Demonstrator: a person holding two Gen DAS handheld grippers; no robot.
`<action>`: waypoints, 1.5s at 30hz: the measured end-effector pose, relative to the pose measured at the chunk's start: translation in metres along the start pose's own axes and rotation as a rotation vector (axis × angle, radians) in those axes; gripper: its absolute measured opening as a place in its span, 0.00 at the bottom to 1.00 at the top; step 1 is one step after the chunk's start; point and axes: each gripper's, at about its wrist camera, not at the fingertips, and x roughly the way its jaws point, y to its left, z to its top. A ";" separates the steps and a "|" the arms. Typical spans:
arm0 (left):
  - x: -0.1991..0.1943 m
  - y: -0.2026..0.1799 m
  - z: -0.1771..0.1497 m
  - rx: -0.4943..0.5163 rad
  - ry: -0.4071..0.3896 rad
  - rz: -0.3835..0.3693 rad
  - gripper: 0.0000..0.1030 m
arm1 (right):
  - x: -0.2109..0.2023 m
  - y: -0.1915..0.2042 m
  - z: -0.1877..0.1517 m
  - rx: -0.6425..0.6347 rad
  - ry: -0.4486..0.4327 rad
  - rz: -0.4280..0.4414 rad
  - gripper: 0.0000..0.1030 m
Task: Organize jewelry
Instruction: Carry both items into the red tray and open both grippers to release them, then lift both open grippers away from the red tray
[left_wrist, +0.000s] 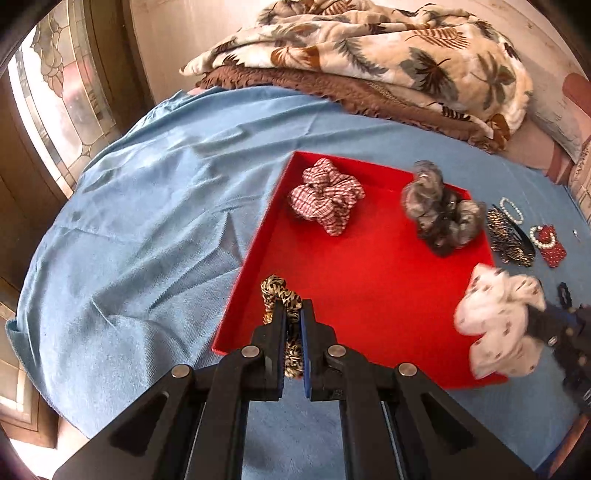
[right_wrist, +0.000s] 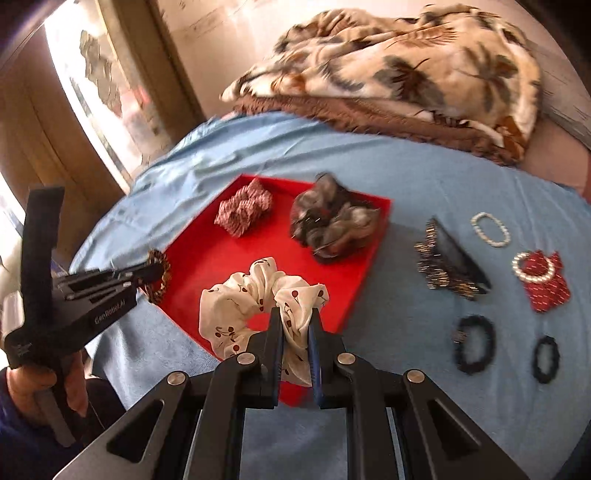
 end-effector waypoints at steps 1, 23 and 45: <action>0.003 0.003 -0.001 -0.008 0.004 -0.002 0.07 | 0.006 0.003 0.000 -0.004 0.012 -0.001 0.13; -0.030 0.014 -0.007 -0.114 -0.066 -0.043 0.51 | 0.019 0.019 -0.010 -0.068 0.039 -0.032 0.48; -0.110 -0.039 -0.038 -0.047 -0.162 0.044 0.67 | -0.064 -0.011 -0.062 -0.012 -0.067 -0.103 0.59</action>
